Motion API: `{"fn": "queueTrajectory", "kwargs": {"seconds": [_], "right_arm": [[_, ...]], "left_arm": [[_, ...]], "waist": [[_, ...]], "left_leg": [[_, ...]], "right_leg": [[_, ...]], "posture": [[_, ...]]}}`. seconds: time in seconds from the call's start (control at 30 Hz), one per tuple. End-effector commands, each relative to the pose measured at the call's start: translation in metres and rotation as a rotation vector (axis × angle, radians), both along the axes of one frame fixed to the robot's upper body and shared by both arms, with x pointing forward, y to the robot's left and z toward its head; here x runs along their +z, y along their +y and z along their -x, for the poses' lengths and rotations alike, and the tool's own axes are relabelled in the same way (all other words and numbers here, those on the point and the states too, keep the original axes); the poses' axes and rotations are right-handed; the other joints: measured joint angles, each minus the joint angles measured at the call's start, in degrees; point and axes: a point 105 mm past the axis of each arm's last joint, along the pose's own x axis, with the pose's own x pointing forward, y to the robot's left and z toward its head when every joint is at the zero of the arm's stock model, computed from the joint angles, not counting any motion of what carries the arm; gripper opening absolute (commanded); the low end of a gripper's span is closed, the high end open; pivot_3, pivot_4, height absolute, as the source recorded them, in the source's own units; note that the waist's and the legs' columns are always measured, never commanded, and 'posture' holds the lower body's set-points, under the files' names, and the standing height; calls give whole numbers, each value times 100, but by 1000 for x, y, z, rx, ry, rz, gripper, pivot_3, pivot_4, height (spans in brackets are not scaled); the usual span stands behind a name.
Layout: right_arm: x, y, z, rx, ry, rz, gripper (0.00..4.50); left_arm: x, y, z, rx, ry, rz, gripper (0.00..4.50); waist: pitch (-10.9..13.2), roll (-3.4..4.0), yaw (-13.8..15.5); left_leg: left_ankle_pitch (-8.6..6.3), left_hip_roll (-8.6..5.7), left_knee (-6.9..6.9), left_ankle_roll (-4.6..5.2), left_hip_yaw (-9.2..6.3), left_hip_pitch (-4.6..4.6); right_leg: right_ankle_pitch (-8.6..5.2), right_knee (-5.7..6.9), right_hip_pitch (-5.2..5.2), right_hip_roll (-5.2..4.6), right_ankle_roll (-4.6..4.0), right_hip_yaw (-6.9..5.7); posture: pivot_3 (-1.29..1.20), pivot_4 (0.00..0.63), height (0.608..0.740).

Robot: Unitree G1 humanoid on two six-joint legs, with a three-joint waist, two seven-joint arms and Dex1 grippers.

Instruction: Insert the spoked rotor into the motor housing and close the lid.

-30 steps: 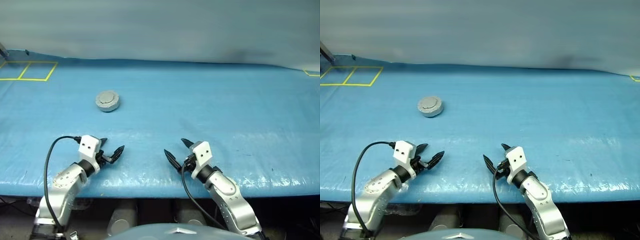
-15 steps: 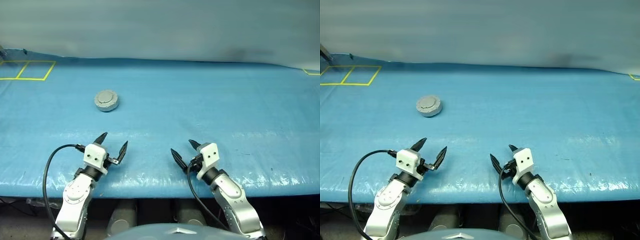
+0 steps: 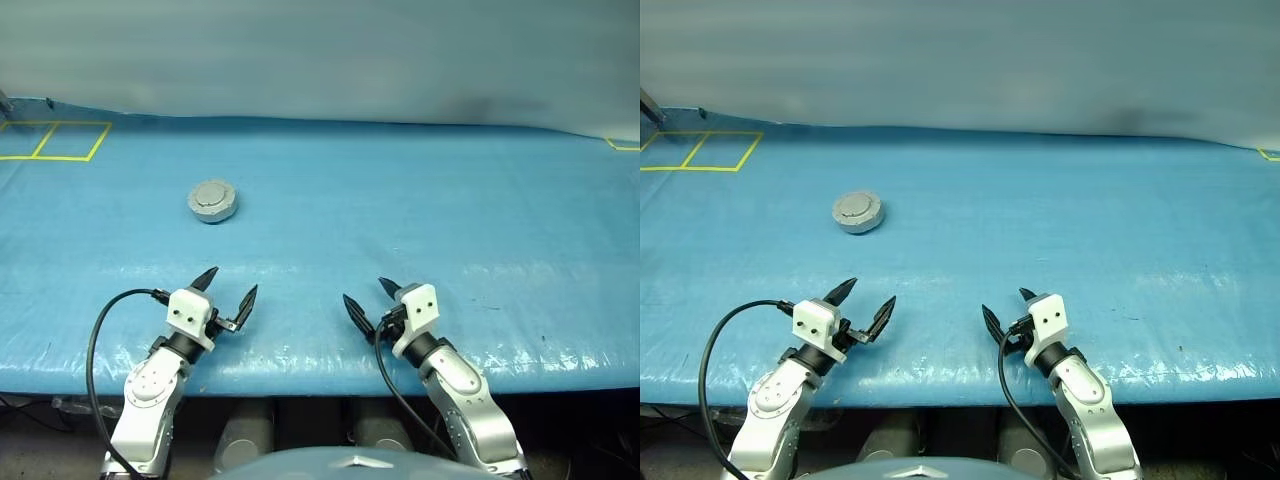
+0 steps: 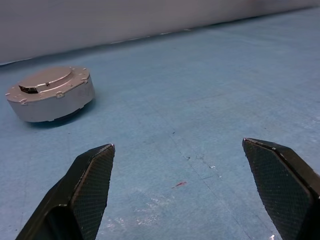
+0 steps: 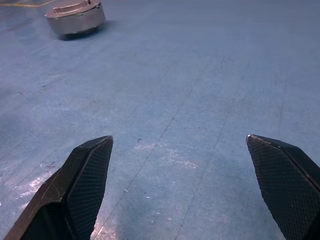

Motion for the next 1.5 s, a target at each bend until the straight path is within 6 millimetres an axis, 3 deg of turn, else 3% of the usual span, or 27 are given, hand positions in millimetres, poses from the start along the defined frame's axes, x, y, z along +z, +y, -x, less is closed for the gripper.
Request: {"fn": "queueTrajectory", "kwargs": {"seconds": [0.03,1.5], "right_arm": [[12,1,-2,4,-49,-16,4500],[9,5,-1,26,-41,-6,4500]], "left_arm": [[7,3,-2,5,-37,14,4472],[3,3,-6,-29,-24,12,4472]], "waist": [[0,0,0],[0,0,-2]], "left_leg": [[0,0,1,0,0,0],[0,0,8,1,-4,1]], "right_leg": [[0,0,0,0,0,0],[2,4,7,2,2,-3]], "posture": [[0,150,740],[0,150,740]]}}
